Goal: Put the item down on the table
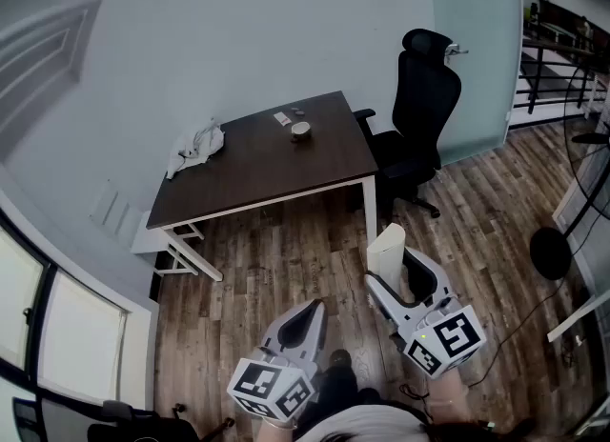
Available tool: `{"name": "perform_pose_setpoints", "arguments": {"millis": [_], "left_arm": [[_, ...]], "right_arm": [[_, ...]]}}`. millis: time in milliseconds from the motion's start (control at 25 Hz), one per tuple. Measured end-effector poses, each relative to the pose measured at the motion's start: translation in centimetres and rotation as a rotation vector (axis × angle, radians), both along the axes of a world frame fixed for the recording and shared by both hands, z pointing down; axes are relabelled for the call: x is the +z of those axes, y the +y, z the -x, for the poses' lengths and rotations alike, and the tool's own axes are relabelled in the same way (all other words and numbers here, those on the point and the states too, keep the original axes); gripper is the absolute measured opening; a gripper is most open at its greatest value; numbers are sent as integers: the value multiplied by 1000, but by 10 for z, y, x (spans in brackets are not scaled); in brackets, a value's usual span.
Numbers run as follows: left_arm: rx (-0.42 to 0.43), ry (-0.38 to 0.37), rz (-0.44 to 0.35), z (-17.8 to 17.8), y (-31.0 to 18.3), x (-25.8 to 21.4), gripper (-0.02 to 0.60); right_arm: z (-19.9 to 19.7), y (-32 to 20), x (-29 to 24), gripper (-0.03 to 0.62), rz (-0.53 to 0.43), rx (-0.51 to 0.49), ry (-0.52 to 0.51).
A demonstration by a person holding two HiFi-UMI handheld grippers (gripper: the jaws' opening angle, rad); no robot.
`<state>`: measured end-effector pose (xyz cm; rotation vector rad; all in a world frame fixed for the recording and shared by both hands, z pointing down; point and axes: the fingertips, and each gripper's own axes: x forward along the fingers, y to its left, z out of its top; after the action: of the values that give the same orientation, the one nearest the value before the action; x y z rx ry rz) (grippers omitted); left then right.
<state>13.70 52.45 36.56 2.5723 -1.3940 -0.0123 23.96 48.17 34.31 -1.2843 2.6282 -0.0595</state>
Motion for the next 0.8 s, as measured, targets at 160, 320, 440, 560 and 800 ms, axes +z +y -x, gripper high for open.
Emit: {"name": "perform_pose_setpoints", "arguments": {"millis": [160, 320, 440, 560, 800], "left_arm": [[8, 0, -12, -6, -6, 2, 18], [17, -3, -15, -7, -16, 1, 18], [16, -3, -11, -3, -31, -1, 18], [17, 3, -10, 3, -44, 2, 18], [28, 15, -1, 24, -85, 6, 18]], "right_arm": [[-6, -5, 0, 281, -13, -2, -16], [-5, -15, 2, 281, -16, 5, -16], [0, -30, 5, 281, -5, 11, 5], [4, -43, 8, 281, 1, 15, 2], [22, -84, 13, 279, 22, 41, 19]]}}
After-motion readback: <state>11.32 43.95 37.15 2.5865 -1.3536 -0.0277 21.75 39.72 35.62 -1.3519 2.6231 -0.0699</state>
